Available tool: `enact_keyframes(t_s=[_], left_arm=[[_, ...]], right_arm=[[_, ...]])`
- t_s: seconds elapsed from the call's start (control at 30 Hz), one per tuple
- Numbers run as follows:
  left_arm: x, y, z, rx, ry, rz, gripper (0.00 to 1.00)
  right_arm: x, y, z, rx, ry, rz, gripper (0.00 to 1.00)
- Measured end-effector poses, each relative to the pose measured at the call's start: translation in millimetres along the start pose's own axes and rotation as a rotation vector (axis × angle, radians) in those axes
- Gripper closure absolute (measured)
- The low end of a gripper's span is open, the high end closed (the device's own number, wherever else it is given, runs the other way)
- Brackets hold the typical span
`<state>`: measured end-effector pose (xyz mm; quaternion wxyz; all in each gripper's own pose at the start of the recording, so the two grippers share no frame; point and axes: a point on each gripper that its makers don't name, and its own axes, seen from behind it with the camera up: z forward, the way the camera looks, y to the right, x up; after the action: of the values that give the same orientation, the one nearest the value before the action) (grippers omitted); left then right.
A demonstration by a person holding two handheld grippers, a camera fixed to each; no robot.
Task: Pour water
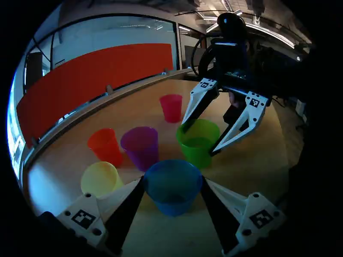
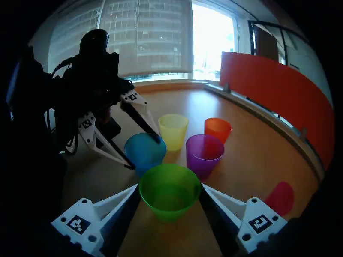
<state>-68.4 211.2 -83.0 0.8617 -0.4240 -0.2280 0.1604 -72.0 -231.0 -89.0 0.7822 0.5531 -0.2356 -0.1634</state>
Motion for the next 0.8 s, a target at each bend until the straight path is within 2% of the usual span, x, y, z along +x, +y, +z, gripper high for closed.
enact_keyframes(t_s=[0.8], left_arm=[[-10, -0.5, -6.5, -0.002, -0.015, -0.010, 0.11]], right_arm=[[-15, -4, 0.9, 0.000, -0.024, -0.002, 0.07]])
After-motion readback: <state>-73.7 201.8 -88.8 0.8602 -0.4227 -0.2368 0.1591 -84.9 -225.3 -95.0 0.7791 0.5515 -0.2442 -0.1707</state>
